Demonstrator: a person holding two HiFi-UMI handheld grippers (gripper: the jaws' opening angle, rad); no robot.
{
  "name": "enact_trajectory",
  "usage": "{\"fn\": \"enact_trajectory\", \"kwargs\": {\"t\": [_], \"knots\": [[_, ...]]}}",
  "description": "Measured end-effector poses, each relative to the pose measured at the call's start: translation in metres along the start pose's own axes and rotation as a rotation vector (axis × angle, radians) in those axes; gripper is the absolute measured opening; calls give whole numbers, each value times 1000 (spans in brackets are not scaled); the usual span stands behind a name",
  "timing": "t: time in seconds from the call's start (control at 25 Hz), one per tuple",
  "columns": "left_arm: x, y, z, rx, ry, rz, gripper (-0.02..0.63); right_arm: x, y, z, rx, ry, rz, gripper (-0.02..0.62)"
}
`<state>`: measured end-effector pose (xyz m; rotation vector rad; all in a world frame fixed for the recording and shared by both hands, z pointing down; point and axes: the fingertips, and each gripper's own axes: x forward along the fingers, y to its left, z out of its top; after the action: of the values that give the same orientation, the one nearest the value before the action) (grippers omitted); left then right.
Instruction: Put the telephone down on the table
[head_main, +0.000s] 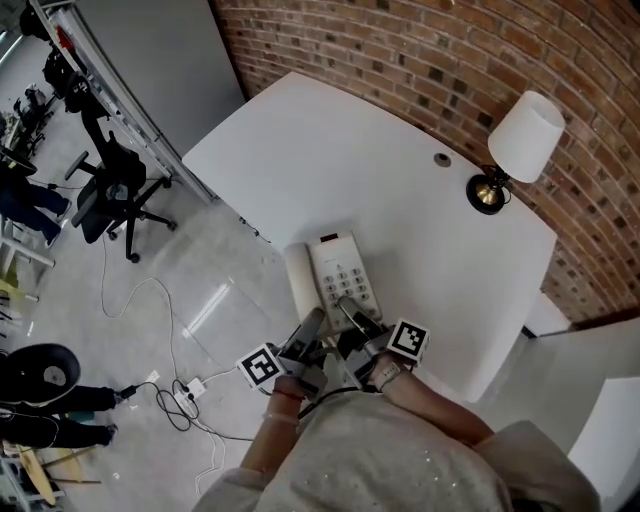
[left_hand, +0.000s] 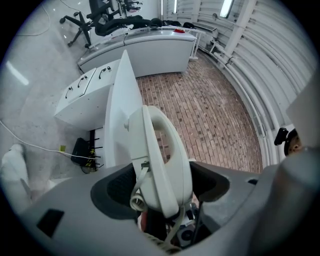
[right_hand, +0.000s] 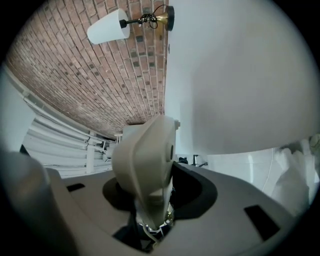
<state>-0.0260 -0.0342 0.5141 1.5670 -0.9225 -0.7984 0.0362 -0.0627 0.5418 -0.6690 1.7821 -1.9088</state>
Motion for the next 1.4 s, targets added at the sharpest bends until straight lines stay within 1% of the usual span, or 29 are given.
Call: {"fn": "enact_trajectory", "kwargs": {"t": [0.24,0.52,0.84,0.96,1.4], "knots": [[15,11,21,-30,16,16,325,24,-5,10,15,-18,-18,162],[48,12,55,-18,67,7,325,59,2,33,19,-61,-2,161],[78,22,91,-16,105,17,325,99,0,54,30,-85,-11,161],[91,27,109,-31,107,26,324,118,-2,63,36,-88,-24,161],[111,42,132,-38,142,51,324,147,-9,77,64,-111,-34,163]]}}
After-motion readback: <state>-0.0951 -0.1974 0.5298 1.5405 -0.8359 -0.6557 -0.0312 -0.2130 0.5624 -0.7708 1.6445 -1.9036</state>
